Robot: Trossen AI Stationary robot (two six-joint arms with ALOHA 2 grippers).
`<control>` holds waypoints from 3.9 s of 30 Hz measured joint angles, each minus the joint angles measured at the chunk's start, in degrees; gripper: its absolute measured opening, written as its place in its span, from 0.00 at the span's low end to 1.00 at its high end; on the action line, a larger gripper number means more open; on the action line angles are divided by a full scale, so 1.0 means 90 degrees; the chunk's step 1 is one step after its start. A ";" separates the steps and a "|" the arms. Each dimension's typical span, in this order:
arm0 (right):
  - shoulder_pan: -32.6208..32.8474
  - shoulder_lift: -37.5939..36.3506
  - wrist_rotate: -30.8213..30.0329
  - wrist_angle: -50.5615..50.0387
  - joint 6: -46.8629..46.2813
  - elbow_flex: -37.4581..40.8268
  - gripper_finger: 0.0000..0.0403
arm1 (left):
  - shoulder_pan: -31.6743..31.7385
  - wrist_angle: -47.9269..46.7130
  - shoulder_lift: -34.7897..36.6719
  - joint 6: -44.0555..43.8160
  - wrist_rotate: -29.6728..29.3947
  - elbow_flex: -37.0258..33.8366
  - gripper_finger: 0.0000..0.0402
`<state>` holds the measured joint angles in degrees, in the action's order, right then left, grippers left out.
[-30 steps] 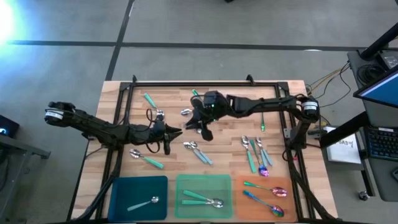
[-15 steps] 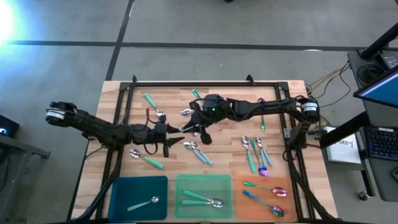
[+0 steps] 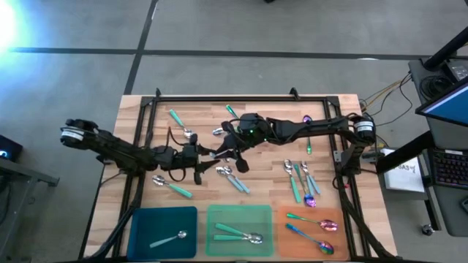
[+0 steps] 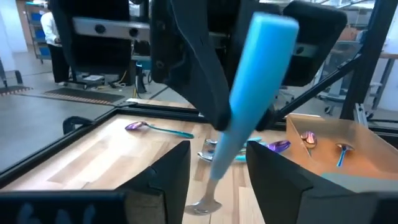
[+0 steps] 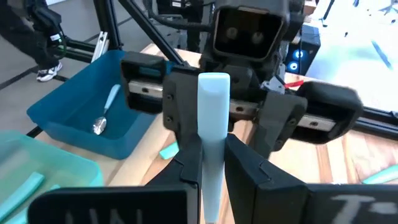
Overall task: Sort silverware by color (type)
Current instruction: Put the light blue spoon into the blue bin, then put the blue spoon into the orange bin
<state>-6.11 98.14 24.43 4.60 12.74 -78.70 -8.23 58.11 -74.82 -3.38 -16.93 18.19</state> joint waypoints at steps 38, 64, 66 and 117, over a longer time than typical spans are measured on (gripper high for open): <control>-0.0012 -0.0614 -0.0412 -0.3746 -0.0925 -0.0630 0.42 | -0.0211 -0.1424 -0.0169 -0.1719 0.0989 0.0377 0.02; 0.0236 -0.0936 -0.1746 -0.6818 -0.2642 -0.0467 0.32 | -0.4173 -1.1174 0.1137 -0.8009 0.1129 0.3471 0.02; 0.0236 -0.0936 -0.1773 -0.6813 -0.2639 -0.0451 0.32 | -0.4469 -1.1213 0.0912 -0.8471 0.1140 0.3490 0.02; -0.3185 -0.0941 -0.2737 -0.7092 -0.3689 0.2543 0.30 | -0.4418 -1.2648 -0.0705 -0.6960 0.0629 0.4046 0.18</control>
<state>-34.77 89.67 -0.21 -59.23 -20.45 -55.81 -47.99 -55.73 -81.17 -66.02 -11.27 54.61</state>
